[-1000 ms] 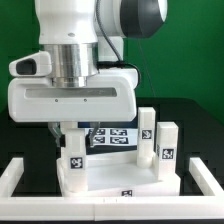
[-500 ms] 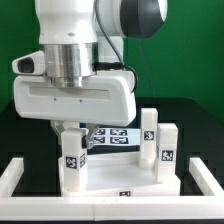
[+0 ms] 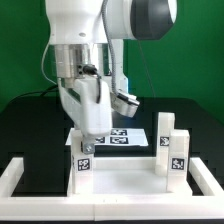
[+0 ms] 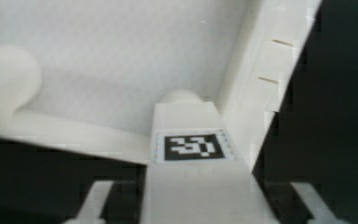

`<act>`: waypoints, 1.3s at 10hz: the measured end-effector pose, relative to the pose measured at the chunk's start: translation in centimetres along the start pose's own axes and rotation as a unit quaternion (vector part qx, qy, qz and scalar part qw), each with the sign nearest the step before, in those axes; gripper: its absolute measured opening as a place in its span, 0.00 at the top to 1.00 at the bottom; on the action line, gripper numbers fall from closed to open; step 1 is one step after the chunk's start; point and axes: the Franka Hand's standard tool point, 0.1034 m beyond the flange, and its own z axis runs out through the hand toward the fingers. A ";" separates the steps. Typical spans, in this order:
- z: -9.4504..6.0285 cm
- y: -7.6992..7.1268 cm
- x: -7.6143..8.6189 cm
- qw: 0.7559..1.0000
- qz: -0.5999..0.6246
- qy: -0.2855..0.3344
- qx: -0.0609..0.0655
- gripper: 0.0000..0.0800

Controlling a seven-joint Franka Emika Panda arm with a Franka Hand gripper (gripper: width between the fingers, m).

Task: Assemble desk

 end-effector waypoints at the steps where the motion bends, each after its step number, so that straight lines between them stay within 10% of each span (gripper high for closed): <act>1: 0.0 -0.2 -0.6 0.997 0.073 0.002 0.006 0.64; 12: 0.2 -0.3 -1.9 0.980 0.197 -0.006 0.002 0.63; 13: 0.0 -0.4 -2.0 0.981 0.196 -0.007 0.004 0.52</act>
Offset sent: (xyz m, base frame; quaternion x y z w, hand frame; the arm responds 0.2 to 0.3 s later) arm 0.0116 0.0110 0.0011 0.0104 -0.0278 0.1577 0.9870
